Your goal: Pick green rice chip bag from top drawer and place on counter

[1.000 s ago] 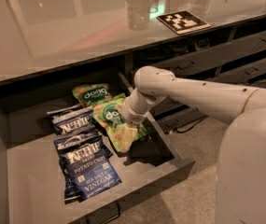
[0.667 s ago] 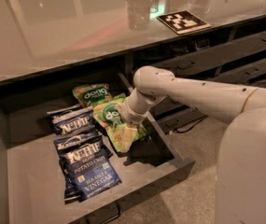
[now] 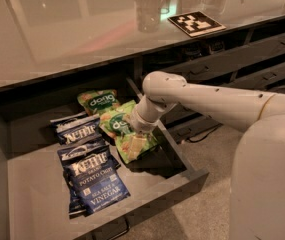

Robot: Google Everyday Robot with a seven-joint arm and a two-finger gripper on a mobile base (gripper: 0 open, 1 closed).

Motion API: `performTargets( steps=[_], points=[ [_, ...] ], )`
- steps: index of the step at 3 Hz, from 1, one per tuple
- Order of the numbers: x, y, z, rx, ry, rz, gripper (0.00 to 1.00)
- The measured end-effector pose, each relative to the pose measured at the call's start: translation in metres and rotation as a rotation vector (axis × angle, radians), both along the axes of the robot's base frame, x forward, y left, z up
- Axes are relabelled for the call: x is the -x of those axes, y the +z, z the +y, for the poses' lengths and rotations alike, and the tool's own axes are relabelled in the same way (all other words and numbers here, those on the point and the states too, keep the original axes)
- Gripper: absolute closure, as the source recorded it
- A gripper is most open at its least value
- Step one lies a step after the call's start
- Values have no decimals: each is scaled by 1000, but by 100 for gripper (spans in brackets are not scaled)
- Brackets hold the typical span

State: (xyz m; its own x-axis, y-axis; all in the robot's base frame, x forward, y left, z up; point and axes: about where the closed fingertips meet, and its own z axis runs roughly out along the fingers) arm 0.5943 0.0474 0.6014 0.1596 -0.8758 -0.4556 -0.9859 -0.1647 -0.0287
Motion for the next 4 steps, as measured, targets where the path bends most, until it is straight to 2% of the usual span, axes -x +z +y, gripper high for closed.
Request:
performTargets(
  steps=[2, 3, 4],
  points=[
    [0, 0, 0, 0, 0, 0, 88],
    [0, 5, 0, 0, 0, 0, 100],
    [10, 34, -24, -20, -42, -21, 100]
  ],
)
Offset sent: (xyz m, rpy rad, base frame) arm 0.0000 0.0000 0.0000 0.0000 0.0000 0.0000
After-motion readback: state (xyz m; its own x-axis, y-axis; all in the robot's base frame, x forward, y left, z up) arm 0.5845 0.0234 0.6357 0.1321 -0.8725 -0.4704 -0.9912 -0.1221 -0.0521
